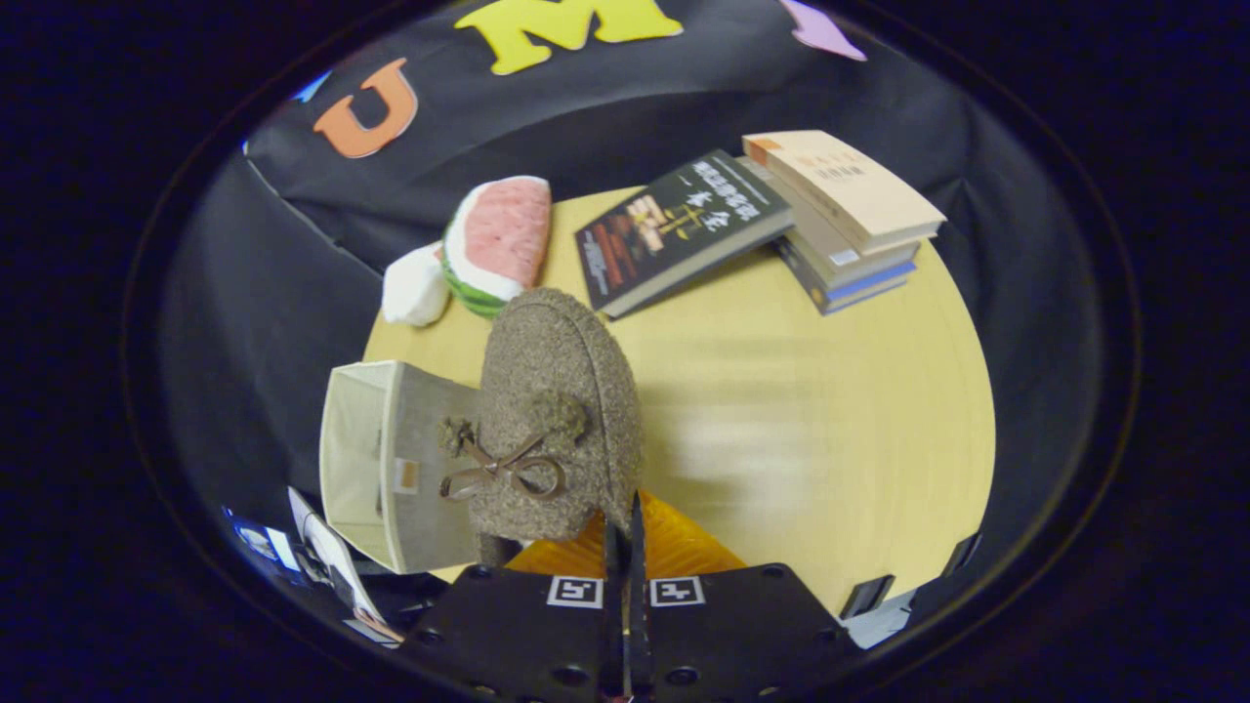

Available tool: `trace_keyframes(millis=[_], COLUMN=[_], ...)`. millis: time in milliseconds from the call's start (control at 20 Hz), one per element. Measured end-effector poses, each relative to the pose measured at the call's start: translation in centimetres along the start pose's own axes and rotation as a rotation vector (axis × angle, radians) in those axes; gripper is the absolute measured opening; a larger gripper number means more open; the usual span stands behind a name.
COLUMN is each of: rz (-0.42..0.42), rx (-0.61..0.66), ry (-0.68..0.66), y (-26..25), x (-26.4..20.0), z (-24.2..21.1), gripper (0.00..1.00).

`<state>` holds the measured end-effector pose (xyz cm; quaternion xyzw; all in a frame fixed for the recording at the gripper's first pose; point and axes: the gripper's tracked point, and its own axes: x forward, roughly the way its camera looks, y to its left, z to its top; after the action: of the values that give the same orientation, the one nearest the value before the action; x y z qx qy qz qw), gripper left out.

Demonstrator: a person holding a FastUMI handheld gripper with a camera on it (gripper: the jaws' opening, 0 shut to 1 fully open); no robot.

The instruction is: Open the storage box then place both shoes into the box .Put the left shoe in first, then the right shoe, with the right side of both shoes facing outward in a uniform manner.

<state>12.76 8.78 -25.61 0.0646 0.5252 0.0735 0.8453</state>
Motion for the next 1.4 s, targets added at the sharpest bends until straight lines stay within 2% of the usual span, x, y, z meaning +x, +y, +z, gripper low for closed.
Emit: trace_keyframes(millis=[300,400,500,750,950,1250,1400], rz=[0.073,0.076,0.043,-0.152,-0.257,-0.397,-0.406], rx=[-0.071,-0.062,-0.044,-0.002,-0.015,-0.036,-0.031], ry=[0.007,0.018,0.031,0.090,0.096,0.105,0.106], y=[14.4,18.4,21.1,22.5,22.1,20.4,20.3], x=[0.2,1.2,2.7,7.5,9.4,12.8,14.1], z=[-0.7,-1.3,-2.1,-5.2,-6.2,-6.5,-6.4], gripper=[0.03,0.03,0.03,0.03,0.03,0.03,0.03])
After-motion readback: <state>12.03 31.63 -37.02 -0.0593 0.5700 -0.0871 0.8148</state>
